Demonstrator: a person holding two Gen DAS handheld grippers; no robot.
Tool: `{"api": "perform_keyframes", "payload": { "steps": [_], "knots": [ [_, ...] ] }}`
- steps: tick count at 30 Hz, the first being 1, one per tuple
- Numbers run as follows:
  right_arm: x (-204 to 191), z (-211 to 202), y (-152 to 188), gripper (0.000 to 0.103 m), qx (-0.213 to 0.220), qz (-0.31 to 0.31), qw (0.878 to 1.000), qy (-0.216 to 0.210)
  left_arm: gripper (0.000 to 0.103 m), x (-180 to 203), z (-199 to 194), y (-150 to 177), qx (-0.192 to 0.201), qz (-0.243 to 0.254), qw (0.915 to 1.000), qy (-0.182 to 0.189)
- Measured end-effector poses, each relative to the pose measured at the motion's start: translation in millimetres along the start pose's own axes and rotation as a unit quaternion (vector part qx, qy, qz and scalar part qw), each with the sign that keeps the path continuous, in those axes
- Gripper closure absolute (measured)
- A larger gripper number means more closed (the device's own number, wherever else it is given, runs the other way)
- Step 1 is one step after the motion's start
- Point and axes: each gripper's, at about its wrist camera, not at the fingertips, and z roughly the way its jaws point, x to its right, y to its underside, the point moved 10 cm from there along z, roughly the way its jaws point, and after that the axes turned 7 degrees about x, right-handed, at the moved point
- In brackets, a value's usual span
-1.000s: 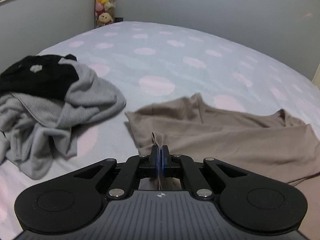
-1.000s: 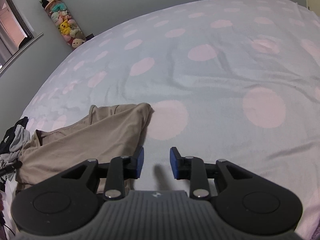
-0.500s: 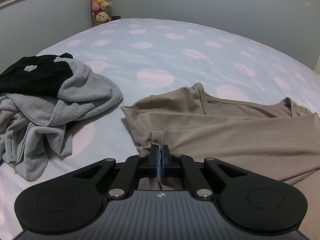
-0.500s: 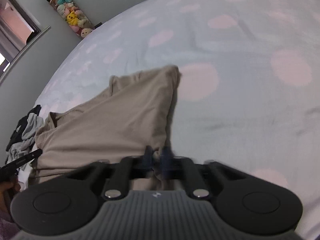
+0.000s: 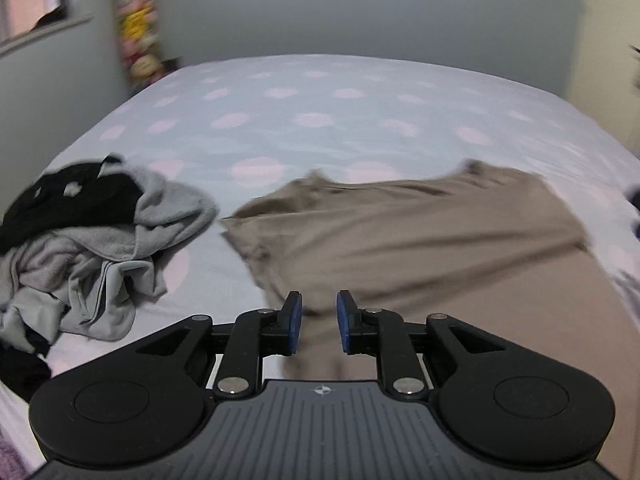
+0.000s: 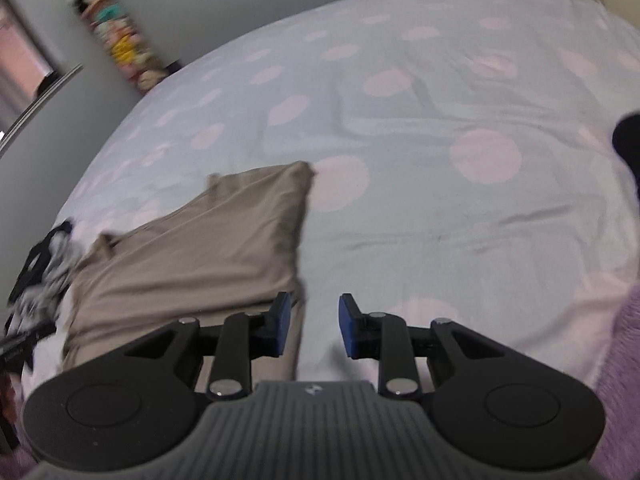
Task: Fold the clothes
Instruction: 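Open both grippers and lift them away from the folded shirt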
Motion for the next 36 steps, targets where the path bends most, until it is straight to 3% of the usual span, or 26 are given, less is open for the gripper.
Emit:
{"api": "perform_keyframes", "payload": {
  "steps": [8,14,17,21,24,30,32,34,36],
  "knots": [
    [-53.1,-85.6,60.6,0.064,-0.020,-0.152,0.986,-0.065,0.075,70.4,-90.6,31.0,-0.007,0.083,0.9949,0.056],
    [-71.0,-131.3,110.3,0.062,-0.023,-0.161,0.981,-0.102,0.075,98.5,-148.9,41.6,-0.028,0.146,0.9873,0.056],
    [-75.7,-148.8,118.6,0.062,-0.001,-0.128,0.986,-0.111,0.075,96.0,-191.6,20.5,-0.021,0.187,0.9815,0.033],
    [-85.4,-169.9,116.0,0.061,0.030,-0.107,0.986,-0.123,0.075,90.0,-247.2,-20.7,-0.010,0.204,0.9788,-0.001],
    [-91.7,-184.7,108.3,0.053,0.050,-0.104,0.985,-0.130,0.074,86.0,-288.3,-50.7,-0.004,0.217,0.9757,-0.028],
    [-110.2,-195.1,98.7,0.052,0.079,-0.087,0.979,-0.164,0.074,88.2,-352.6,-82.0,-0.023,0.278,0.9554,-0.098],
    [-120.9,-190.4,100.3,0.052,0.074,-0.087,0.978,-0.177,0.073,86.9,-367.0,-88.7,-0.021,0.272,0.9557,-0.111],
    [-129.1,-187.9,102.3,0.052,0.071,-0.093,0.976,-0.183,0.065,86.9,-368.4,-90.4,-0.013,0.266,0.9564,-0.120],
    [-132.8,-188.1,105.9,0.052,0.069,-0.107,0.975,-0.184,0.064,89.6,-357.5,-87.4,-0.009,0.260,0.9583,-0.117]
  ]
}}
